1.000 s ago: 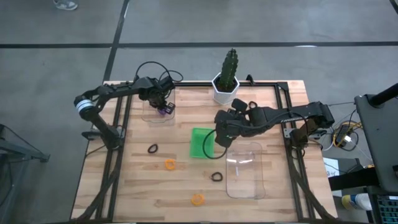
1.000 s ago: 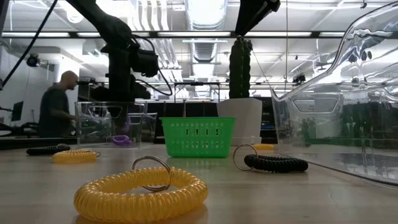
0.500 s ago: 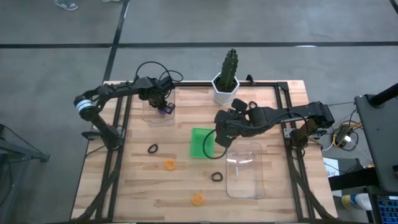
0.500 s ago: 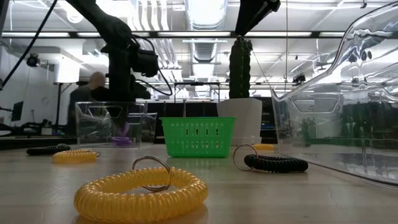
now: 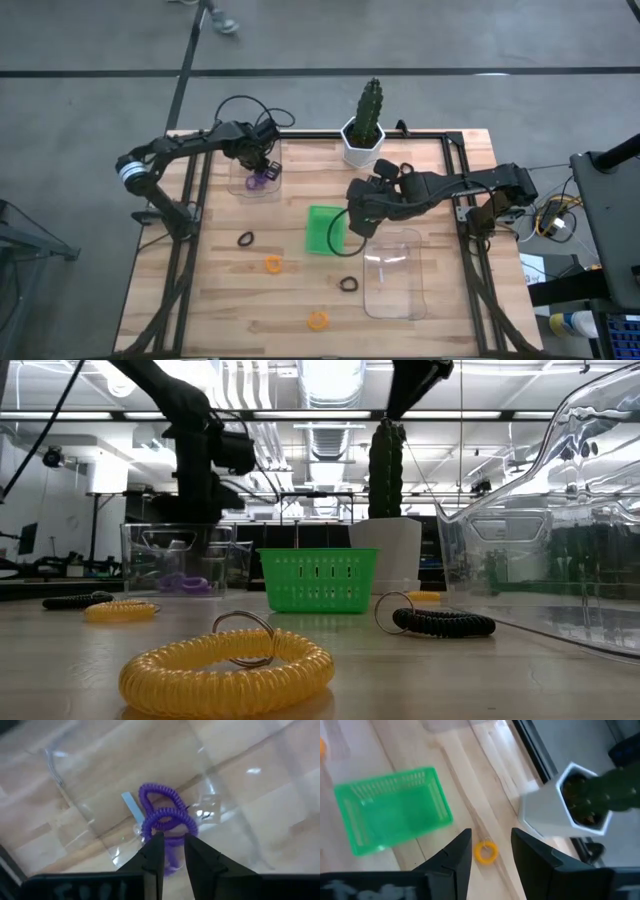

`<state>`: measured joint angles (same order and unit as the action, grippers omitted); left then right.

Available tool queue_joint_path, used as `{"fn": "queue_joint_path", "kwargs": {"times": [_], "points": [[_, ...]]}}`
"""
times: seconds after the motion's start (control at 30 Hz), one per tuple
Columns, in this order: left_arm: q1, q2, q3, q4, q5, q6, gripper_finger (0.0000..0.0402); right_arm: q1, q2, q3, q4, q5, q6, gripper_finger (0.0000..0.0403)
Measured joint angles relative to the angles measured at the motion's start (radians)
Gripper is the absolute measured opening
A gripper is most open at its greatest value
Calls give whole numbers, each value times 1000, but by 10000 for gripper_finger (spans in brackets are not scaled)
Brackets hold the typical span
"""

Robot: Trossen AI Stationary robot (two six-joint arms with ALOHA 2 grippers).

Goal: Sort spring keychains
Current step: Put the top black spring keychain into the bottom transparent bin

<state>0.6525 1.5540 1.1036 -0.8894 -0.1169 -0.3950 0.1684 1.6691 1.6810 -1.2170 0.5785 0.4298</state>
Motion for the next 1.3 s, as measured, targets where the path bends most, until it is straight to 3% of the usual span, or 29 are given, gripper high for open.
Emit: {"fn": "queue_joint_path", "kwargs": {"times": [0.1, 0.3, 0.53, 0.9, 1.1, 1.3], "points": [[-1, -46, 38, -15, 0, -3, 69, -1, -6, 0, -100, 18, 34, 132], [-18, -207, 125, 2, 0, 6, 69, -2, -70, -27, -289, 215, 256, 122], [-49, -444, 153, 92, 1, 30, 69, -88, -167, -146, -297, 268, 392, 113], [-85, -672, 147, 93, 4, -4, 69, -452, -276, -367, -288, -27, 413, 122], [-85, -699, 130, 79, 4, -6, 69, -595, -329, -490, -240, -152, 366, 137], [-85, -681, 117, 78, 4, -6, 69, -662, -366, -619, -63, -260, 322, 162]]}}
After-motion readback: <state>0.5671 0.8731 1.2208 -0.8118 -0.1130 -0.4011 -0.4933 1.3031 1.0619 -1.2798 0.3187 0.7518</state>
